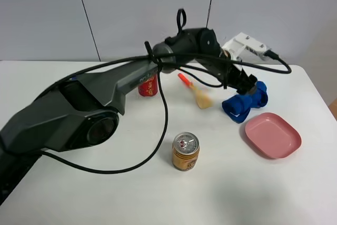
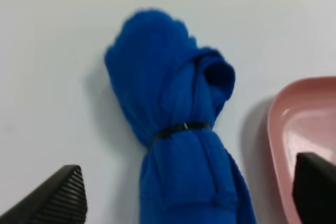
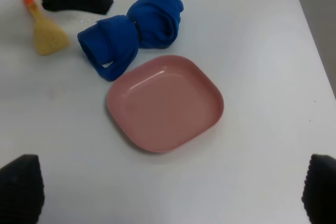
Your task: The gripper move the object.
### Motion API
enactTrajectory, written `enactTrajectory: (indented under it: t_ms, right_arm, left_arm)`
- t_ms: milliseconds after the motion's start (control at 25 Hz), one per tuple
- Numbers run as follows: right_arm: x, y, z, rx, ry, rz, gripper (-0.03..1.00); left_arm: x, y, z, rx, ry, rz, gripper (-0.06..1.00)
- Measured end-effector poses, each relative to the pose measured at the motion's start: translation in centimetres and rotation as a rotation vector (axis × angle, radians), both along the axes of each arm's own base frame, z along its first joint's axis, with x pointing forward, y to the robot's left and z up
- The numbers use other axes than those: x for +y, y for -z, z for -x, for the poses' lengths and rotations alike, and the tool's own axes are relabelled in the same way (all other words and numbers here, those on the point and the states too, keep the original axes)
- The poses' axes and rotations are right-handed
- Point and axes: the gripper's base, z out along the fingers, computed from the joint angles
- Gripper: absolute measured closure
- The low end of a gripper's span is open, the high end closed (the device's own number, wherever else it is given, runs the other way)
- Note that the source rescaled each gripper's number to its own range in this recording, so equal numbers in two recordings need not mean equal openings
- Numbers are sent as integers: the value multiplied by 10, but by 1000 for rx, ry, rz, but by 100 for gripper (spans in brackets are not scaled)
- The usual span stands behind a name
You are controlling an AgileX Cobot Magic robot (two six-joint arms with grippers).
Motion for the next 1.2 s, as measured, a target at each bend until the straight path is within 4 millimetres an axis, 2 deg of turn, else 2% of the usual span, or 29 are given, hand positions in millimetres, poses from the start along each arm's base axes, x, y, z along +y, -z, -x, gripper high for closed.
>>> enactTrajectory:
  t_ms: [160,320,480,640,720,880,1040,1200]
  right_arm:
    - [0,0,0,0,0,0,-3]
    - [0,0,0,0,0,0,-3]
    - [0,0,0,0,0,0,-3]
    - [0,0,0,0,0,0,-3]
    - [0,0,0,0,0,0,-3]
    - [0,0,0,0,0,0,-3]
    - [0,0,0,0,0,0,-3]
    - [0,0,0,0,0,0,-3]
  left_arm:
    - [14,-69,12,-102,31,-77,26]
    - [28,-133,41,-198,35,-215,24]
    - [41,-178,74,-269,9,-354,16]
    - [62,-220,83,-340,-59,-338,9]
    - [80,-238,77,-346,-116,-308,4]
    - [131,-271,54,-356,-265,-257,-4]
    - [195,-305,34,-379,-436,-220,-5]
    - [253,-333,27,-394,-574,-174,-5]
